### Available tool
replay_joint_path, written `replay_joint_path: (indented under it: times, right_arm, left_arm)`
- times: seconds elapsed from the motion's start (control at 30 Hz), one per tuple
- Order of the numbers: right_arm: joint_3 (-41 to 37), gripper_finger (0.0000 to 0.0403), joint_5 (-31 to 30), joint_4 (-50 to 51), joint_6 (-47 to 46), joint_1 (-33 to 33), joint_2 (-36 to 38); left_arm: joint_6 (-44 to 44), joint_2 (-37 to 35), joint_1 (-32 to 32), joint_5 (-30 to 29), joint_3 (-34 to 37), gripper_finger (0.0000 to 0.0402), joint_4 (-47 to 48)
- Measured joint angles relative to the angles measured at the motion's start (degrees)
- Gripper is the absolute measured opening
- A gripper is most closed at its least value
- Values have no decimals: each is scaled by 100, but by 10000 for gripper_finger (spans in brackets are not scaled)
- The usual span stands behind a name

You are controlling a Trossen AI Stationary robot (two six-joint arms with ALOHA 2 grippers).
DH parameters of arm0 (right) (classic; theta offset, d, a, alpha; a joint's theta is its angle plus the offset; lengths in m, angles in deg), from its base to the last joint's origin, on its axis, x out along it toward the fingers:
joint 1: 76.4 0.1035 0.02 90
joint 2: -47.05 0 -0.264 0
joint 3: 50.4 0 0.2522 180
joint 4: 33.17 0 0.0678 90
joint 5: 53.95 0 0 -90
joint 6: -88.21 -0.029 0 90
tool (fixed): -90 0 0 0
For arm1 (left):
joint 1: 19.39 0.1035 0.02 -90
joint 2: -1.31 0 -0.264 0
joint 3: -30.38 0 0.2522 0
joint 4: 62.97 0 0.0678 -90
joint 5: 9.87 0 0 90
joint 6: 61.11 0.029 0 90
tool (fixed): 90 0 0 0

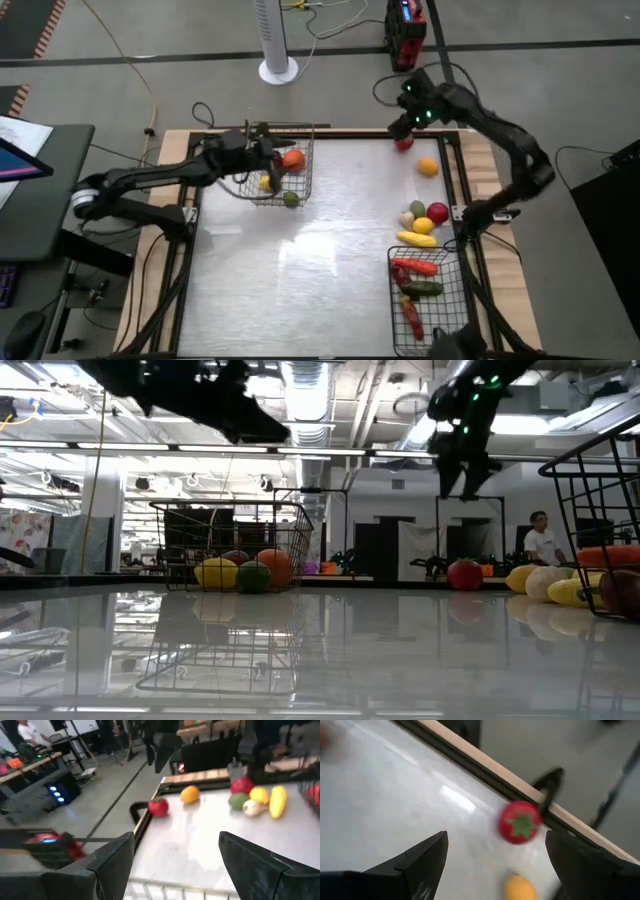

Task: Sort produce into baskets
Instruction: Put the top tomato into the left wire basket

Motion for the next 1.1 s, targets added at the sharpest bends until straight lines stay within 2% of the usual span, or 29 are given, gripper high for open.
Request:
replay_joint_path:
  times: [0.1, 0.2, 0.33, 0.47, 0.63, 0.73, 0.87, 1.0, 1.1]
  right_arm:
    - [-629, 361, 2, -634, -225, 394, 601]
    - [-1162, 361, 3, -1239, -332, 758, 1036]
    - [-1646, 360, -85, -1413, -294, 935, 1128]
    - [-1780, 356, -89, -1182, -386, 745, 841]
    - [-1803, 344, -108, -1034, -400, 808, 678]
    - [-1803, 336, -181, -1034, -440, 968, 902]
    - [-1802, 329, -679, -1062, -729, 1277, 1437]
    - [-1865, 329, -1193, -1271, -1037, 1715, 1883]
    - [-2025, 329, -1294, -1410, -1136, 1960, 2127]
  left_arm:
    - [-319, 671, 18, 313, -326, 279, -227]
    - [-365, 1372, -25, 428, -835, 279, 25]
    - [-335, 2262, -61, 446, -1545, 279, 70]
    - [-428, 3076, -63, 450, -2371, 279, 43]
    - [-388, 3986, -68, 496, -3401, 279, 540]
    - [-282, 4427, -70, 500, -3922, 279, 789]
    - [-283, 4933, -70, 712, -4539, 279, 1079]
    - [-551, 5376, -78, 1052, -5044, 279, 1090]
    - [-666, 5695, -141, 1084, -5330, 279, 1034]
